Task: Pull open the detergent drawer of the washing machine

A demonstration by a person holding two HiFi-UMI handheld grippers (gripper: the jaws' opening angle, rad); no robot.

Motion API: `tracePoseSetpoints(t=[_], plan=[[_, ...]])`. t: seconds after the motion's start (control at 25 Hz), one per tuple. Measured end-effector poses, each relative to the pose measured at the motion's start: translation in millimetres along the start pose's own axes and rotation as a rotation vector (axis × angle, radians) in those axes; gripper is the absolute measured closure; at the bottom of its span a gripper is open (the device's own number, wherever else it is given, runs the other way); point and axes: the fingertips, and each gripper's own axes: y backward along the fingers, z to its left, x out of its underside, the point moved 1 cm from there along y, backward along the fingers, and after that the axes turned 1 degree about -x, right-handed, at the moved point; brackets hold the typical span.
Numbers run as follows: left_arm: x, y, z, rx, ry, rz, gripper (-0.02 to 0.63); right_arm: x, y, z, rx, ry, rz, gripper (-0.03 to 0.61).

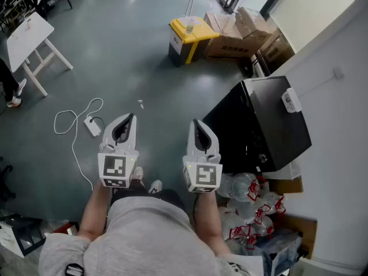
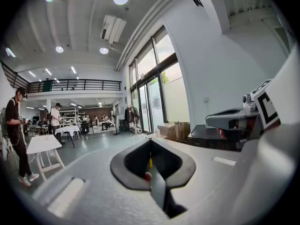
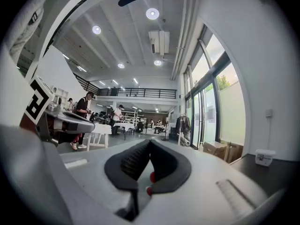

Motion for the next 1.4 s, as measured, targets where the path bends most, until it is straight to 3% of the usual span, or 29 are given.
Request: tracePoseSetpoints(t=[0.4,0.68,1.0,1.4], plan=[[1,-4,1,-0.006,-0.008,-0.004,0.603,2,-6,-3,0.007,-0.014,-0.009,0.575],[6,-22,27,-0.021,0.002,0.001,0.603,-2,-39,7,-0.014,0.003,-0.012,0.575],[11,-90,99,0.007,0.005,-0.007,0.603,-7,-131,21,0.016,0.016,-0.01,0.575],[-3,-223,210,0.144,-0.009,-0.027,0.603,-26,-266,21,0.187,-0.007,0.015,0.575]])
